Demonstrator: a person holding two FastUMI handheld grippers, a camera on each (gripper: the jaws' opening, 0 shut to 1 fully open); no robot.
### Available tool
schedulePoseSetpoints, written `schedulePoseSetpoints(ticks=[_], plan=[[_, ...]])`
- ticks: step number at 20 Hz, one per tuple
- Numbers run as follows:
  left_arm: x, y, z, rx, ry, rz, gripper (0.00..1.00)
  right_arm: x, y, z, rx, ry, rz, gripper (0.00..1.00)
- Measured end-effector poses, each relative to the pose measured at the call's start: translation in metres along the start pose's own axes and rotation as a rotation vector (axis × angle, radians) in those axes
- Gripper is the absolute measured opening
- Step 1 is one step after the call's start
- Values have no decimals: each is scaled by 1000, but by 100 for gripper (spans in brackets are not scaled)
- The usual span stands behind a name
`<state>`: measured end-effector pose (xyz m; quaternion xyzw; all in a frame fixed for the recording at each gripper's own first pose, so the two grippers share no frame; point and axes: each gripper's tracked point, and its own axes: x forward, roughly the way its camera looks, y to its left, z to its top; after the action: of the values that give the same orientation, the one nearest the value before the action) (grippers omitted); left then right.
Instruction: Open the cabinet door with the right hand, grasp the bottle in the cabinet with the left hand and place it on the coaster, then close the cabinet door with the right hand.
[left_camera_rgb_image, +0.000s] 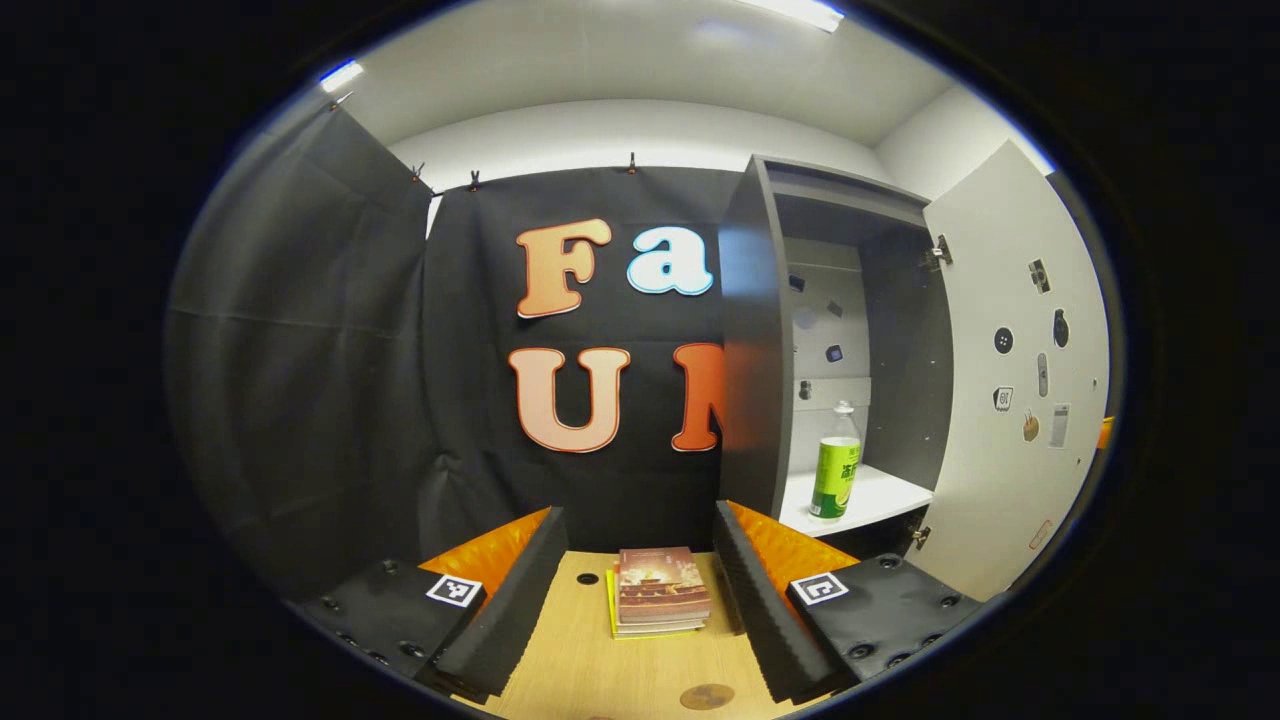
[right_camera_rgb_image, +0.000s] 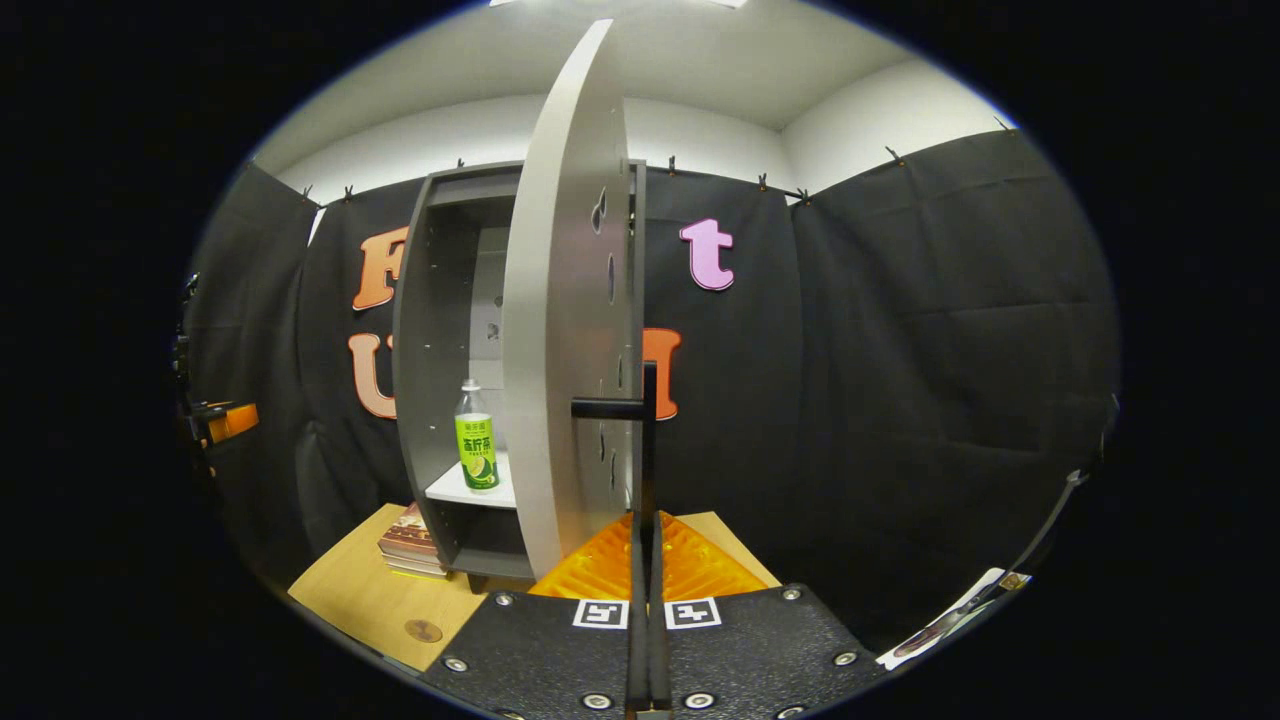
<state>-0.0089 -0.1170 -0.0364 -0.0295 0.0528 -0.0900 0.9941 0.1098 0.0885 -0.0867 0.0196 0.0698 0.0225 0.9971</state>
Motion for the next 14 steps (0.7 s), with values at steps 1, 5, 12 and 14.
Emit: schedulePoseSetpoints(ticks=[1,5,12,14], plan=[[4,-9,1,1,0,-10,94,1,-3,0,11,-1,-4,0],[16,-54,-1,-1,6,-56,94,2,-5,-1,47,-8,30,0],[36,-135,-5,-5,4,-120,94,1,-4,2,62,-23,168,2],[43,-157,-5,-4,-3,-130,94,2,-5,4,78,-28,189,10]])
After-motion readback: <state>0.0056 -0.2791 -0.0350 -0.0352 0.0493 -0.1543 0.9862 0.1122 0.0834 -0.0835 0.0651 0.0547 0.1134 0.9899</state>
